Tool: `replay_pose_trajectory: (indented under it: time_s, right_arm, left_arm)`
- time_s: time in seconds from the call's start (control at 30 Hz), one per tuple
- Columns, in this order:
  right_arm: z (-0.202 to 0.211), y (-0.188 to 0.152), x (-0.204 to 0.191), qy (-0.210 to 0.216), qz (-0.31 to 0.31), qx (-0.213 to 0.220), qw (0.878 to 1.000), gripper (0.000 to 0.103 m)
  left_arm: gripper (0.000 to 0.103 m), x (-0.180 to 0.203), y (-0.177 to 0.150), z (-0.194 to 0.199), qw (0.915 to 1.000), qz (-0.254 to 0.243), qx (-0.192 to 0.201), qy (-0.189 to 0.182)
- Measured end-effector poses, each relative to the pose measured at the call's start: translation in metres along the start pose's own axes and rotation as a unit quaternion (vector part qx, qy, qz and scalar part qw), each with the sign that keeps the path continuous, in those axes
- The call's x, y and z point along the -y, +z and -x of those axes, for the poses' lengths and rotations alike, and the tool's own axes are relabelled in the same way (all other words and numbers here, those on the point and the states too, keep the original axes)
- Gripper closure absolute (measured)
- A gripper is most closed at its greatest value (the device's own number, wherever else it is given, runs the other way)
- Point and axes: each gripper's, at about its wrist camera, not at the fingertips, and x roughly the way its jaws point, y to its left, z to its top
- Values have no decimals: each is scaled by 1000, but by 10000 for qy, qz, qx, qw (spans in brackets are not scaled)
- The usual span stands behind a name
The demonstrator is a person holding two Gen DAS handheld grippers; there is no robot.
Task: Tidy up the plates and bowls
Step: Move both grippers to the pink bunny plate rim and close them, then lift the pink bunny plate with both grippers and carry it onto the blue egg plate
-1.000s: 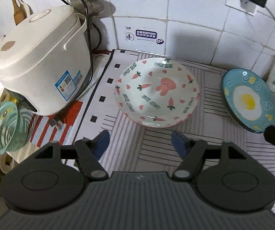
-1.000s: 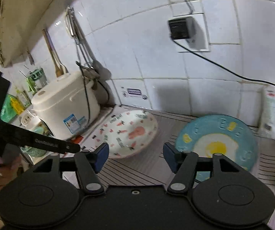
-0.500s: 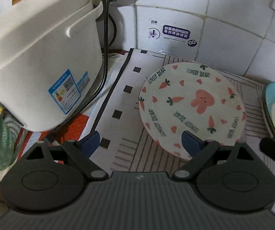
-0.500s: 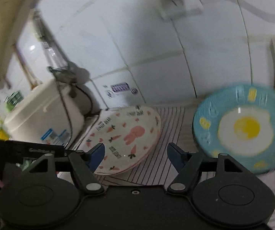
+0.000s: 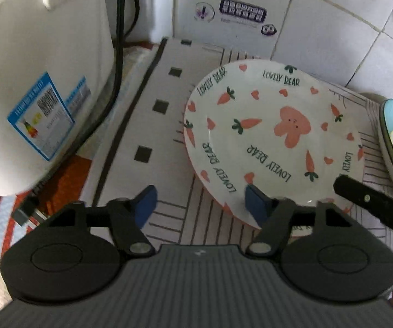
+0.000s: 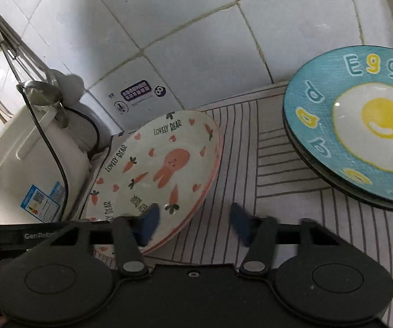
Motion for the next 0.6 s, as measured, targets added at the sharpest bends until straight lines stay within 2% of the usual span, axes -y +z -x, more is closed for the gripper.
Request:
replay_pose_trajectory:
  time_s: [0.03, 0.1, 0.17, 0.23, 0.27, 0.33, 0.5, 0.6]
  right_arm:
    - [-1, 1, 2, 57, -95, -23, 9999, 60]
    - [-2, 4, 4, 112, -225, -34, 9997, 76]
    - [-4, 4, 4, 23, -247, -66, 9997, 82]
    - [-5, 5, 5, 18, -303, -86, 9995, 83]
    - [-5, 5, 5, 25, -381, -105, 9992, 83]
    - [-8, 5, 7, 22, -500, -148, 9986, 84]
    - [-18, 5, 8, 10, -665, -150, 9977, 84]
    - [-18, 7, 4, -8, -529, -198, 9984, 83]
  left_arm:
    - [44, -1, 1, -1, 10000, 65, -38, -65]
    - [51, -3, 3, -3, 9997, 174, -89, -175]
    - [61, -4, 4, -6, 9990, 281, -117, -317]
    - [73, -1, 7, -8, 9985, 285, -142, -448]
    - [75, 1, 7, -9, 9985, 228, -132, -476]
    - [74, 6, 7, -9, 9991, 142, -87, -399]
    - [74, 2, 6, -11, 9984, 265, -66, -503]
    - [81, -1, 8, -4, 9981, 476, -52, -397]
